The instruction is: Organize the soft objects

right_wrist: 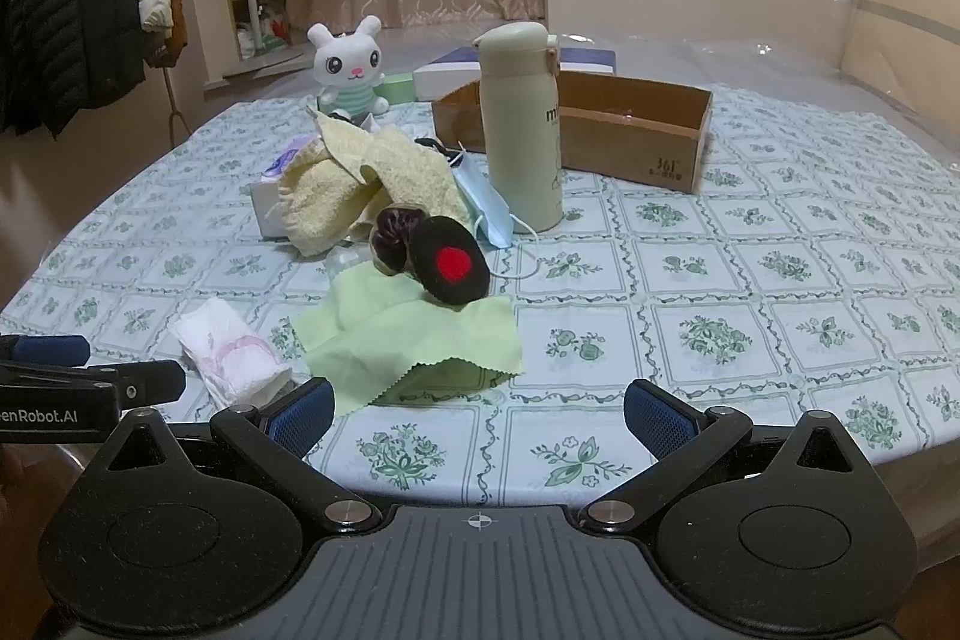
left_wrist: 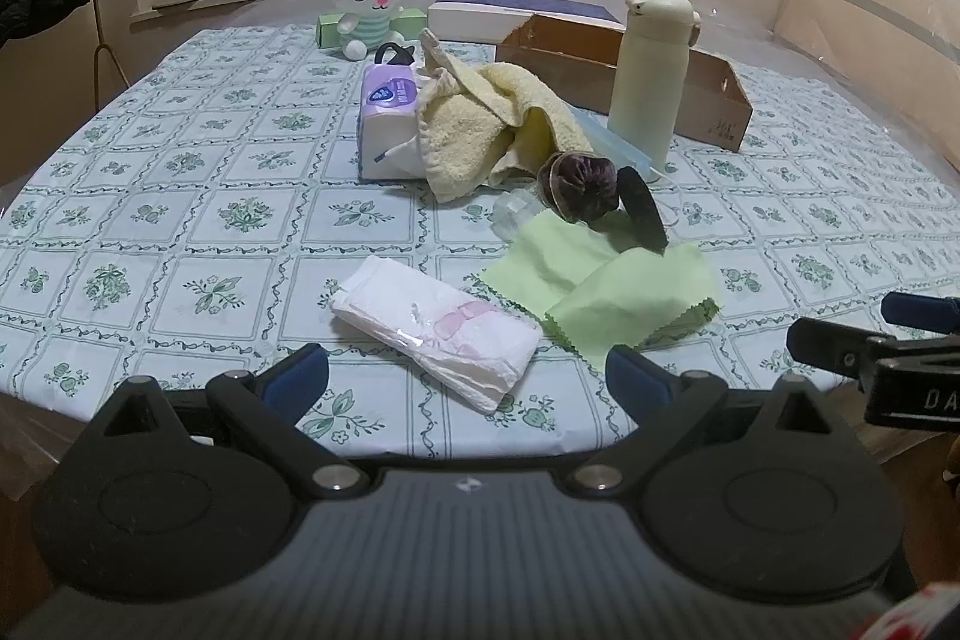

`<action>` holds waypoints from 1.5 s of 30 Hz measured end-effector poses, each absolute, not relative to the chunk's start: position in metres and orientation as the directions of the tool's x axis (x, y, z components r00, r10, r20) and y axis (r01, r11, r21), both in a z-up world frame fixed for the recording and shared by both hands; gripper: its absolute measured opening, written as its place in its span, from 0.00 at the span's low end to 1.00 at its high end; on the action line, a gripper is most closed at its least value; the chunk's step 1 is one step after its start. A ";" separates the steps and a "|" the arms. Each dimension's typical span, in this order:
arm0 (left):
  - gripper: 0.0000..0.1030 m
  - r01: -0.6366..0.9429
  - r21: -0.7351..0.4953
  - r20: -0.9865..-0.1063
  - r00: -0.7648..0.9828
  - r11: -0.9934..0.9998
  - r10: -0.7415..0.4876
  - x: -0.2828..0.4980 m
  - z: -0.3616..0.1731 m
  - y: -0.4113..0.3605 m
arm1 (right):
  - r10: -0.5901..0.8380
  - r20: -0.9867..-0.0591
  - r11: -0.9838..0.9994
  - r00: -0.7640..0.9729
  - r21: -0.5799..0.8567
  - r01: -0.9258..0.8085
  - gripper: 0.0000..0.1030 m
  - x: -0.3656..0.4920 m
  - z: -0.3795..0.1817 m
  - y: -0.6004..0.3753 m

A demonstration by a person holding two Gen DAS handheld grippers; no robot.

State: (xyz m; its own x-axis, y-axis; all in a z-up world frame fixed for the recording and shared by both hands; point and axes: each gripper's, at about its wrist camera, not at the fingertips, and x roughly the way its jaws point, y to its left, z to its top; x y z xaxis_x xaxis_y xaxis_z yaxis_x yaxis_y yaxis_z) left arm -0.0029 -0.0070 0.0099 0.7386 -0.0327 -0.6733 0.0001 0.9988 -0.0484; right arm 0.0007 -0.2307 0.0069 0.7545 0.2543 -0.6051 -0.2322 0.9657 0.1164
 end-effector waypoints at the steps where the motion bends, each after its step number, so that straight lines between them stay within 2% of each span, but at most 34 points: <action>1: 0.95 0.000 -0.049 -0.673 0.739 0.999 -0.033 -0.003 0.010 -0.007 | 0.254 -0.606 0.966 0.754 0.115 -0.232 0.99 0.001 0.005 -0.230; 45: 0.95 -0.005 -0.054 -0.674 0.738 0.999 -0.033 -0.005 0.007 -0.005 | 0.253 -0.610 0.966 0.751 0.115 -0.232 0.99 0.001 0.002 -0.231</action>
State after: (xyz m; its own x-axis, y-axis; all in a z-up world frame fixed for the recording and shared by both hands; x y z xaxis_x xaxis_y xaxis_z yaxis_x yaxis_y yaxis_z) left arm -0.0048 -0.0049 0.0069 0.7384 -0.0328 -0.6736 -0.0046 0.9985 -0.0537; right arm 0.0006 -0.2306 0.0023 0.7508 0.2527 -0.6102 -0.2317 0.9660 0.1149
